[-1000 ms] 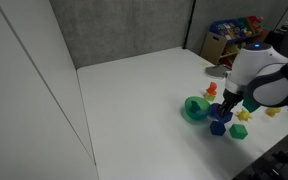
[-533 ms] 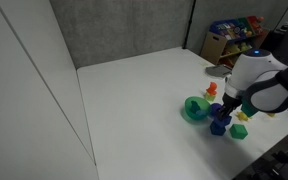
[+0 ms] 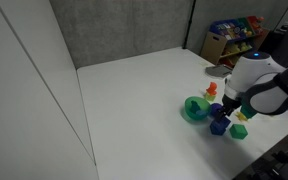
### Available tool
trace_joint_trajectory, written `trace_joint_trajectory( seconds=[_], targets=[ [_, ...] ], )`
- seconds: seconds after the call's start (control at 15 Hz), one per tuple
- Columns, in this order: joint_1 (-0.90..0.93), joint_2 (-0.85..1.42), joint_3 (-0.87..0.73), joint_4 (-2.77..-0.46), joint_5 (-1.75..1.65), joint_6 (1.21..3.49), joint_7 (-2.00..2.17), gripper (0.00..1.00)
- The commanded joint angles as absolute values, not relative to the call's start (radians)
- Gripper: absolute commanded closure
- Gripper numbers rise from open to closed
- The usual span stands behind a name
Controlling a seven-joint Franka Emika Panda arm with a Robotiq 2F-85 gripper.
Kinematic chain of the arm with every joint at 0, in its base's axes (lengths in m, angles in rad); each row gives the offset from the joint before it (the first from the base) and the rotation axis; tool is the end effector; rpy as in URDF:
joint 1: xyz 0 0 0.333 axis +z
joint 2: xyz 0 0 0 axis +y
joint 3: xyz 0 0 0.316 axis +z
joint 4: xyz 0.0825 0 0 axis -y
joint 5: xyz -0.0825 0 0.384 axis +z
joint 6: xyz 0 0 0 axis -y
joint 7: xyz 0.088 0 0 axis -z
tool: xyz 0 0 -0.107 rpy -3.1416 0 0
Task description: Stack the purple cube on the dark blue cube
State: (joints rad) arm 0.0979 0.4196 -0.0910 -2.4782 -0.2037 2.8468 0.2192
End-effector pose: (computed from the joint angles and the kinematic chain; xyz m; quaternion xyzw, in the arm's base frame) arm 0.4584 0.0098 0.1241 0.9986 -0.0044 -0.0209 0.0483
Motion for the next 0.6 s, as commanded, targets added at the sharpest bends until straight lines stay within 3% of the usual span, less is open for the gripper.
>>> trace_joint_trajectory(
  seconds=[0.0, 0.53],
  targets=[
    [0.085, 0.359, -0.079, -2.492, -0.162, 2.832, 0.168, 0.0],
    [0.063, 0.245, -0.011, -2.384, -0.044, 2.603, 0.118, 0.0]
  ],
)
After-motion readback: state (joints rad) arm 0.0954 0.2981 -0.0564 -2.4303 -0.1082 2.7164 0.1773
